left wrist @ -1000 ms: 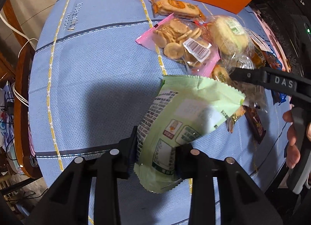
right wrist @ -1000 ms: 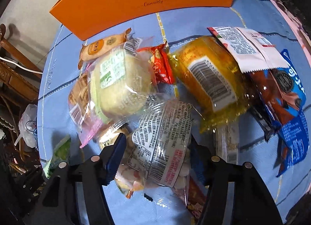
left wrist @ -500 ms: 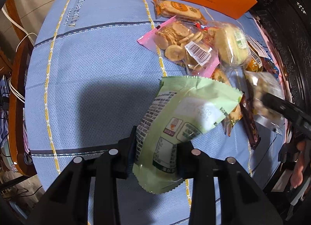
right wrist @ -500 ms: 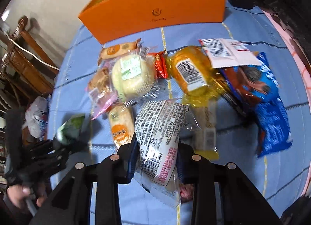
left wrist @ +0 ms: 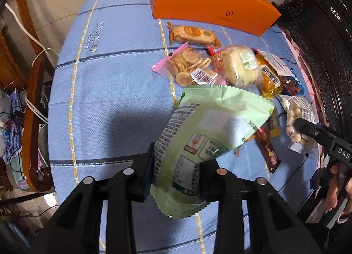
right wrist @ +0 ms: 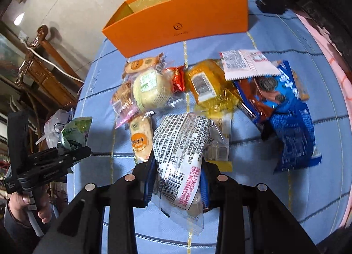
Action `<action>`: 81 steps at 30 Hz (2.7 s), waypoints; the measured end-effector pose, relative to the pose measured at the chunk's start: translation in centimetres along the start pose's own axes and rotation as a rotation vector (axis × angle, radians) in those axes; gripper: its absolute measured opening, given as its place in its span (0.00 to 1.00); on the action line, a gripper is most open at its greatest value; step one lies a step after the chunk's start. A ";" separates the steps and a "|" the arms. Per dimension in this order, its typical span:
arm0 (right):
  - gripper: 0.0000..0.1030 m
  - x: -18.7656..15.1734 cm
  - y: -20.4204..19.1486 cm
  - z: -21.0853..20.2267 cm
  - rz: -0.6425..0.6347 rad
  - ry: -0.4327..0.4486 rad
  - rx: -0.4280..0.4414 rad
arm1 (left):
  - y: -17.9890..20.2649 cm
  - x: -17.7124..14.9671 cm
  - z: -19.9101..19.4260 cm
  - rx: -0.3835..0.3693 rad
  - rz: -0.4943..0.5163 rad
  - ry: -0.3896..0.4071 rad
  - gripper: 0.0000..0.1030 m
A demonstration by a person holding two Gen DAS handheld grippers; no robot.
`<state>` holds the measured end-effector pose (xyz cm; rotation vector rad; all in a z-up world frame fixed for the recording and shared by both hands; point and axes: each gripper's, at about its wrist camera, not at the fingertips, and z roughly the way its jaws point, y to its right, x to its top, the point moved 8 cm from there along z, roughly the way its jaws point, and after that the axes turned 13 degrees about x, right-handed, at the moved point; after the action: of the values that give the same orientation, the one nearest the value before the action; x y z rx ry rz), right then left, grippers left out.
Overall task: Organize snacks
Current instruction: 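Carry both bags into the orange box and open both tools, then return both tools to the snack pile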
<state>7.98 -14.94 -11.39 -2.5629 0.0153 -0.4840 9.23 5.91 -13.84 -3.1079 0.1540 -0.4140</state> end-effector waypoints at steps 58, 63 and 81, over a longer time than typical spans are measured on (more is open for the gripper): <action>0.95 17.0 8.8 -3.7 0.021 0.241 -0.008 | 6.1 19.3 -2.3 0.081 -0.137 0.097 0.96; 0.96 11.7 9.5 -4.3 0.017 0.193 -0.040 | 6.4 11.9 -1.3 0.071 -0.142 0.046 0.96; 0.96 -1.1 6.0 -1.8 -0.004 0.002 0.023 | 9.6 0.6 4.2 0.052 -0.133 -0.183 0.96</action>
<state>6.85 -20.90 -13.36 -2.5400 0.0050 -0.4861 9.97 -3.72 -17.85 -3.0926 -0.0636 -0.1299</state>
